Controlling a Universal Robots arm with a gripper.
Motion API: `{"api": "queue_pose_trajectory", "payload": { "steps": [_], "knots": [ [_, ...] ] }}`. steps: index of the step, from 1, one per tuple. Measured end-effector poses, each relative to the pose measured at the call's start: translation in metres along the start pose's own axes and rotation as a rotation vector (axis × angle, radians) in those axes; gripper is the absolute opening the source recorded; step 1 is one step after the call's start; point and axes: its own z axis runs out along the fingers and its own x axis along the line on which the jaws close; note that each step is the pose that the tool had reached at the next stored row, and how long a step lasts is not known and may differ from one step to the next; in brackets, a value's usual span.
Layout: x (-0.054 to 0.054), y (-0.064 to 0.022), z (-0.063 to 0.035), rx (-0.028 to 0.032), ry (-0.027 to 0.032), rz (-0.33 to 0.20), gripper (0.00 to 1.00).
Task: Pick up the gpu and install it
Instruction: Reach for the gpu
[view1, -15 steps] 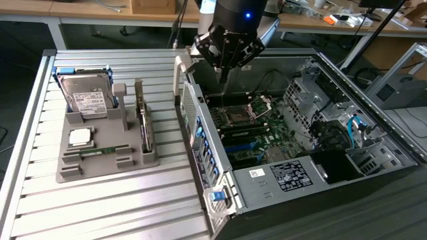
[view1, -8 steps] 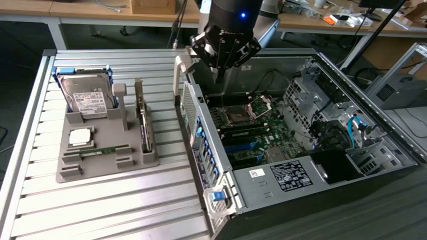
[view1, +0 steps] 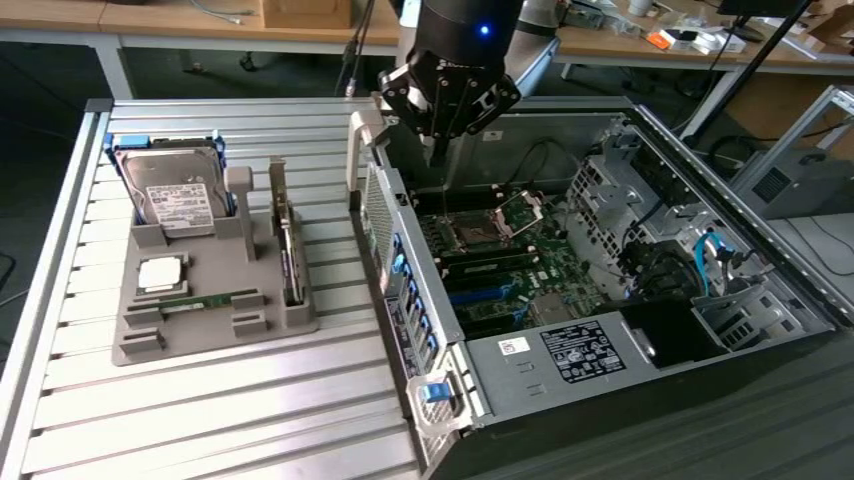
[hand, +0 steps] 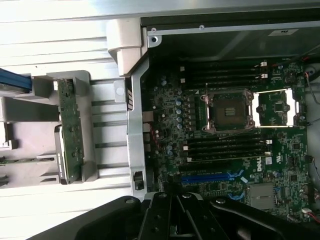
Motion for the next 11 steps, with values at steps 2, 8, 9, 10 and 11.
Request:
{"api": "queue_pose_trajectory", "payload": {
  "steps": [2, 8, 9, 10, 11],
  "knots": [
    [0.0008, -0.0001, 0.0, 0.0, 0.0, 0.0, 0.11],
    [0.0037, -0.0003, -0.0001, 0.0, 0.0, 0.0, 0.11],
    [0.0044, -0.0003, -0.0001, -0.0001, 0.0, 0.0, 0.11],
    [0.0047, -0.0004, -0.0001, 0.0, 0.0, 0.0, 0.11],
    [0.0054, -0.0004, -0.0002, 0.0, 0.0, 0.0, 0.11]
  ]
}}
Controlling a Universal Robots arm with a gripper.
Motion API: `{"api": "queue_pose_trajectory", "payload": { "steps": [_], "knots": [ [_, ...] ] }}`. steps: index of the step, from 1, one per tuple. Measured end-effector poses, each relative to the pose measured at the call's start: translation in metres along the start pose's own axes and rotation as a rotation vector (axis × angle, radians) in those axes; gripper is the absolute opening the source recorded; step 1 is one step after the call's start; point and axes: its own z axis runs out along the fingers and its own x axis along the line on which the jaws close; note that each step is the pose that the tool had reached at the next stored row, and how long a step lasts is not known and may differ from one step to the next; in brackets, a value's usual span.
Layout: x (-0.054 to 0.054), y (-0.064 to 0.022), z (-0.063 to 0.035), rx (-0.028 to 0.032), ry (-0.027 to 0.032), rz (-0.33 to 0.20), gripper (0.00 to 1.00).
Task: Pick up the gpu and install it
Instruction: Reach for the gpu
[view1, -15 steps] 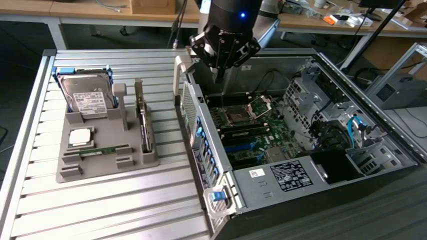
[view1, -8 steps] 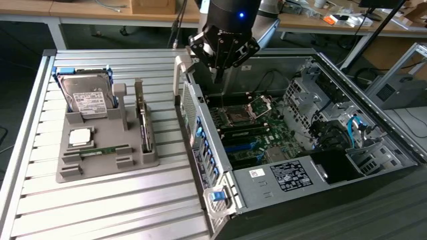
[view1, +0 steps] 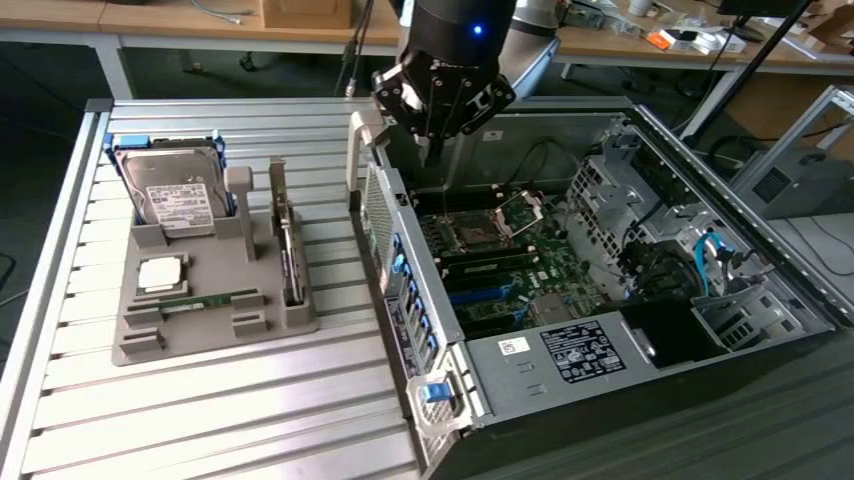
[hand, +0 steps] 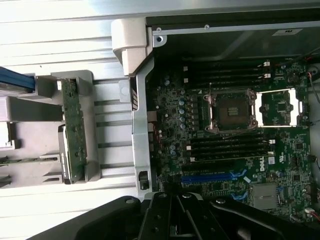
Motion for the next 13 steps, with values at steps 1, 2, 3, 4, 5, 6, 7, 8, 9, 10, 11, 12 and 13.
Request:
{"api": "queue_pose_trajectory", "payload": {
  "steps": [1, 2, 3, 4, 5, 6, 7, 8, 9, 10, 11, 12, 13],
  "knots": [
    [0.0003, 0.0, 0.0, 0.0, 0.0, 0.0, 0.11],
    [0.0005, 0.0, 0.0, 0.0, 0.0, 0.0, 0.11],
    [0.0008, -0.0001, 0.0, 0.0, 0.0, 0.0, 0.11],
    [0.0011, -0.0001, 0.0, 0.0, 0.0, 0.0, 0.11],
    [0.0015, -0.0001, 0.0, 0.0, 0.0, 0.0, 0.11],
    [0.002, -0.0002, 0.0, -0.0001, -0.0001, 0.0, 0.11],
    [0.0024, -0.0002, -0.0001, 0.0, 0.0, 0.0, 0.11],
    [0.0031, -0.0002, -0.0001, 0.0, 0.0, 0.0, 0.11],
    [0.0037, -0.0003, -0.0001, 0.0, -0.0001, 0.0, 0.11],
    [0.0041, -0.0003, -0.0001, 0.0, 0.0, 0.0, 0.11],
    [0.0044, -0.0003, -0.0001, 0.0, 0.0, 0.0, 0.11],
    [0.0048, -0.0004, -0.0001, 0.0, 0.0, 0.0, 0.11],
    [0.0051, -0.0004, -0.0001, 0.0, 0.0, 0.0, 0.11]
  ]
}}
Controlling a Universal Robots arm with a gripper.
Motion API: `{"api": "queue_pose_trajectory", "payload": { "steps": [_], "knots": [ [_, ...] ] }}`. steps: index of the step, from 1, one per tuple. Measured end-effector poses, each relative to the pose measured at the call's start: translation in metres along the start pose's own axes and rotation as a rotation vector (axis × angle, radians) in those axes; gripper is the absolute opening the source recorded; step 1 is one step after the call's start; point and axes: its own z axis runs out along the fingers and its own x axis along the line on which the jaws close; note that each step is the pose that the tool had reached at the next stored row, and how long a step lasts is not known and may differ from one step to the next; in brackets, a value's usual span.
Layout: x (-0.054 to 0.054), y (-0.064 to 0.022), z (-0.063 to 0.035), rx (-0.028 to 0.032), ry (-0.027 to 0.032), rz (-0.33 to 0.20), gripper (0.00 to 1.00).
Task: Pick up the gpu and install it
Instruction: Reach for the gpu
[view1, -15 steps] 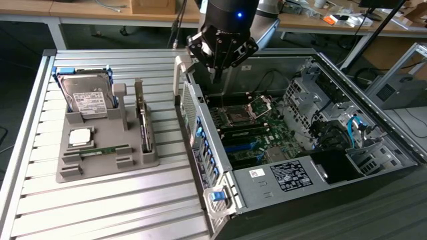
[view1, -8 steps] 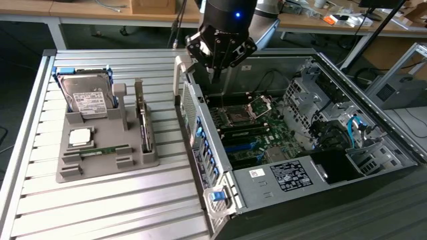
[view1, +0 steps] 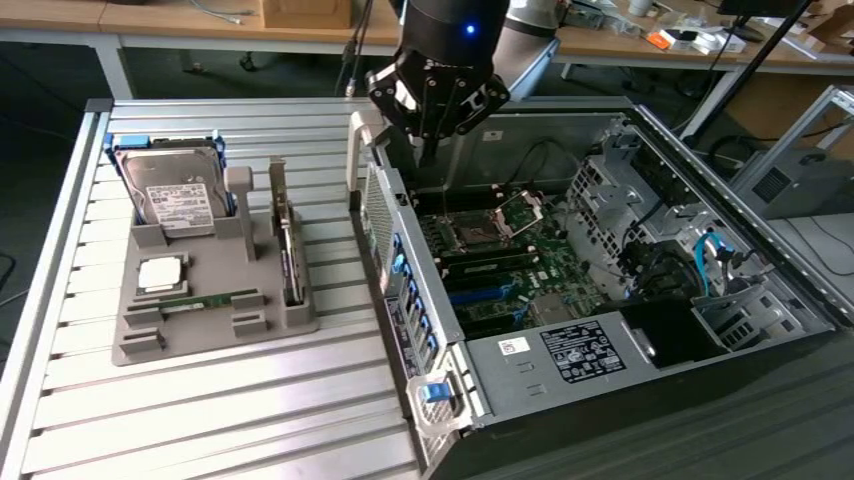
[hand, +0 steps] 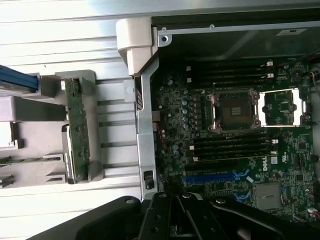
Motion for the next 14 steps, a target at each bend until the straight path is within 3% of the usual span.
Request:
{"api": "queue_pose_trajectory", "payload": {
  "steps": [14],
  "knots": [
    [0.0053, -0.0004, -0.0001, -0.0001, -0.0001, 0.0, 0.11]
  ]
}}
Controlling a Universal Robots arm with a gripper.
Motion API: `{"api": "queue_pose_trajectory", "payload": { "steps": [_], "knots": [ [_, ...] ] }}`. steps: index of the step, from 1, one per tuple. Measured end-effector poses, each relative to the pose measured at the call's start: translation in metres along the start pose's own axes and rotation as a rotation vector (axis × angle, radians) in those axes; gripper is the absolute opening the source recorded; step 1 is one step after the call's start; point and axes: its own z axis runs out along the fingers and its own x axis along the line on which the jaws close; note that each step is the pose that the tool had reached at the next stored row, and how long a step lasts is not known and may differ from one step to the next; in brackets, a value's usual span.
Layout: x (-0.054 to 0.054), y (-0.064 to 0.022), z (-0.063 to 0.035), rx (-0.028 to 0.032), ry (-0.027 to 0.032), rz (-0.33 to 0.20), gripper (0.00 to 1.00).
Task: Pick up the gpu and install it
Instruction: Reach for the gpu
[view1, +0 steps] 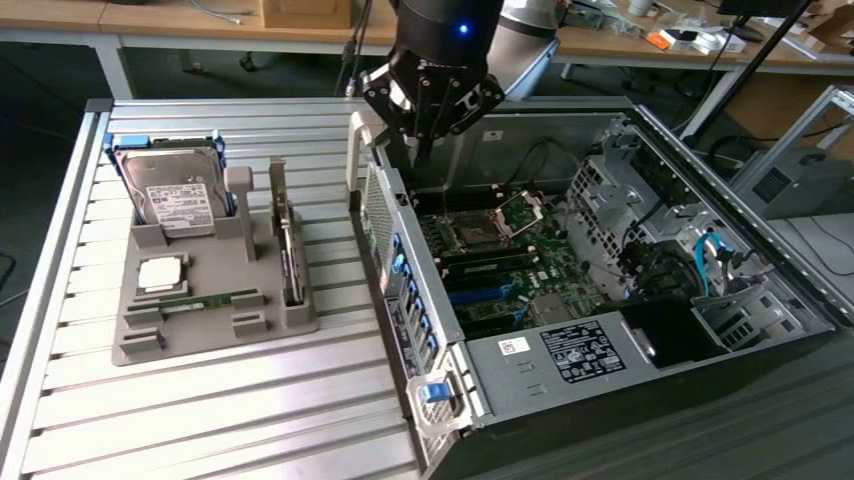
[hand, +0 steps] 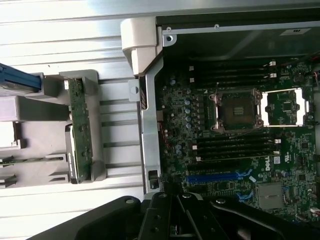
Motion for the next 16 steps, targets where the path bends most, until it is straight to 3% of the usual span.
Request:
{"api": "queue_pose_trajectory", "payload": {
  "steps": [16],
  "knots": [
    [0.0065, -0.0005, -0.0002, 0.0, 0.0, 0.0, 0.11]
  ]
}}
